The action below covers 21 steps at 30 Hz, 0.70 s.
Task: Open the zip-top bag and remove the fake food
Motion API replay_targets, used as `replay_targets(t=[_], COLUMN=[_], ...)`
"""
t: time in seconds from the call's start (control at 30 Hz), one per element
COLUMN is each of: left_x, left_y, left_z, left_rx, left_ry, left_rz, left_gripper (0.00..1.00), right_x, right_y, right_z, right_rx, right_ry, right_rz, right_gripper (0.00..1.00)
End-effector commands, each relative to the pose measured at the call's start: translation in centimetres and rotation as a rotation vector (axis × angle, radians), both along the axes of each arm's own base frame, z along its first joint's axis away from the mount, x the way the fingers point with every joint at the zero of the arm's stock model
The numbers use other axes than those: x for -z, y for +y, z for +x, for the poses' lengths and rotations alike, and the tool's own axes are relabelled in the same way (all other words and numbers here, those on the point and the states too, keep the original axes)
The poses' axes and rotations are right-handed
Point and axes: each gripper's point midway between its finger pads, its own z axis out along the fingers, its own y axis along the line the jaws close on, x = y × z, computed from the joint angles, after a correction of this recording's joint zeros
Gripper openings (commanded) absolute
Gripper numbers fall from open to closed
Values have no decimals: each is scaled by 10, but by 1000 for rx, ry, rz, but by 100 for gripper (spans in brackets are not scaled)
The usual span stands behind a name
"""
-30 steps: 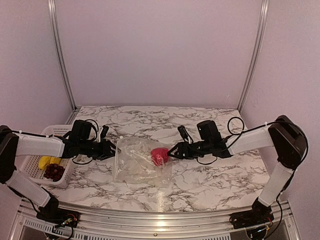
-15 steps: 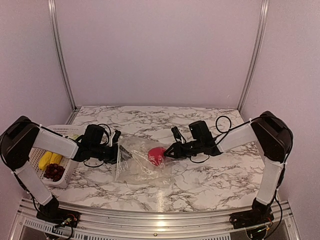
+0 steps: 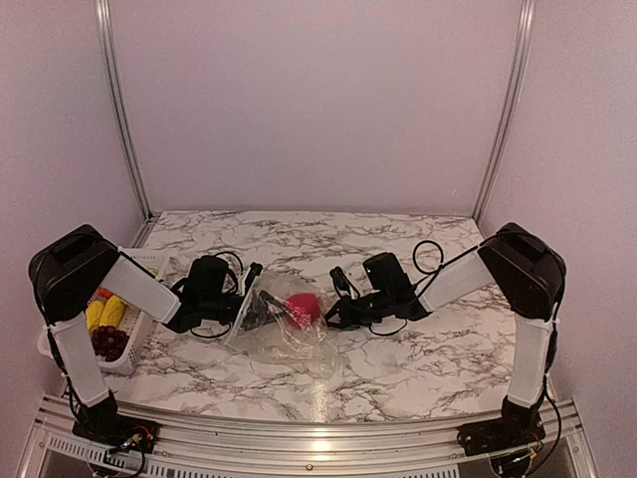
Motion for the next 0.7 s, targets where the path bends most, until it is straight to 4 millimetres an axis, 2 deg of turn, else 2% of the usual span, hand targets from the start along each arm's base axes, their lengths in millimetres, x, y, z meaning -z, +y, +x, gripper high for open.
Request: replay_targets(t=[0.0,0.13,0.3,0.5,0.67], left_x=[-14,-8,1,10,6], left_y=[-16,-22,-31,-39,-26], left_z=[11,15,20,13,8], left_rx=[-2,-10,-9,43,34], left_ry=[-47,-41,-32,-27,-49], left_rz=[-78,-68,-29,20,86], left_gripper=[65,71,73,64,48], right_x=[0,3,3,0,-1], right_y=[18,25,27,27,16], right_z=[-2,-7,-10,-9,-6], right_rx=[-41,-67,-81,-80,-50], right_ry=[-30,-35,-38,-45,-51], right_rz=[3,-11,-17,-19,-36], right_gripper=[1,0,0,0,0])
